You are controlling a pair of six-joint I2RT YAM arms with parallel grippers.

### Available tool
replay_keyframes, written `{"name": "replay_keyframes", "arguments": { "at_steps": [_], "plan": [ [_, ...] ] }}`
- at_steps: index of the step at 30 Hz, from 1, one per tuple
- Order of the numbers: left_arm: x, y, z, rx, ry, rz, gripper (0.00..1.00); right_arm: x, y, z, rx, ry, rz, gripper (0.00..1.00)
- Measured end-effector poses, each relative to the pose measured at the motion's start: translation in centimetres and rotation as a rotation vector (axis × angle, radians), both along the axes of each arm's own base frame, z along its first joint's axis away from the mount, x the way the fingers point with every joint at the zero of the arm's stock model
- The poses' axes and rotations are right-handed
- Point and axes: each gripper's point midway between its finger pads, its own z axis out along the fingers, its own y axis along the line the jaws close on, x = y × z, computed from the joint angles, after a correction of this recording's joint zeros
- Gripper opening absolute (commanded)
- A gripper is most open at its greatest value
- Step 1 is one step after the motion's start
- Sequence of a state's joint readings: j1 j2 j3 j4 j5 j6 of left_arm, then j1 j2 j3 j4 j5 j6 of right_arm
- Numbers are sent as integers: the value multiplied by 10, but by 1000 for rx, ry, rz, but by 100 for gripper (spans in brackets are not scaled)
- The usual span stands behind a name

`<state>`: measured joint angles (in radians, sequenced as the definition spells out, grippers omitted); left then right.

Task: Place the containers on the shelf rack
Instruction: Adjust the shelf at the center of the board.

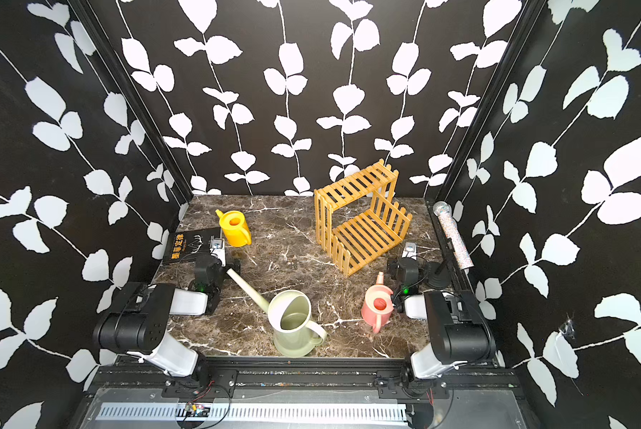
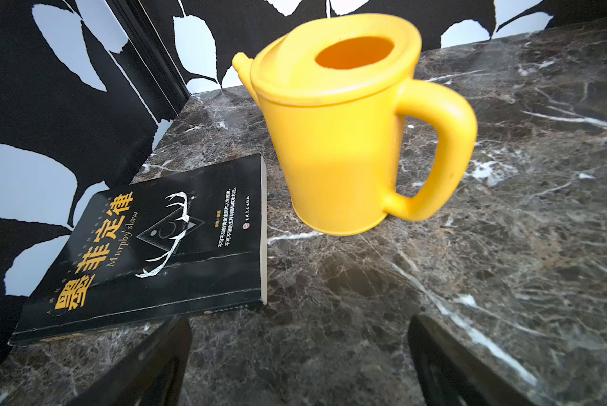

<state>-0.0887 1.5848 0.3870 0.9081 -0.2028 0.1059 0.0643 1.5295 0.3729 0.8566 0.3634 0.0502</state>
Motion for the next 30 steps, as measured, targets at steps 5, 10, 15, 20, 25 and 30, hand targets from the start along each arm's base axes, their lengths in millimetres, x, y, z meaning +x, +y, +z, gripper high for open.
{"name": "replay_keyframes", "arguments": {
  "at_steps": [5, 10, 15, 20, 25, 30],
  "plan": [
    [0, 0, 0, 0, 0, 0, 98, 0, 0, 0, 0, 0, 0, 99],
    [0, 0, 0, 0, -1, 1, 99, 0, 0, 0, 0, 0, 0, 99],
    [0, 0, 1, -1, -3, 1, 99, 0, 0, 0, 0, 0, 0, 99],
    [0, 0, 1, 0, -3, 0, 99, 0, 0, 0, 0, 0, 0, 99],
    [1, 1, 5, 2, 15, 5, 99, -1, -2, 3, -2, -11, -13, 99],
    [21, 3, 39, 10, 31, 22, 99, -10, -2, 4, -3, -24, -11, 99]
  ]
}}
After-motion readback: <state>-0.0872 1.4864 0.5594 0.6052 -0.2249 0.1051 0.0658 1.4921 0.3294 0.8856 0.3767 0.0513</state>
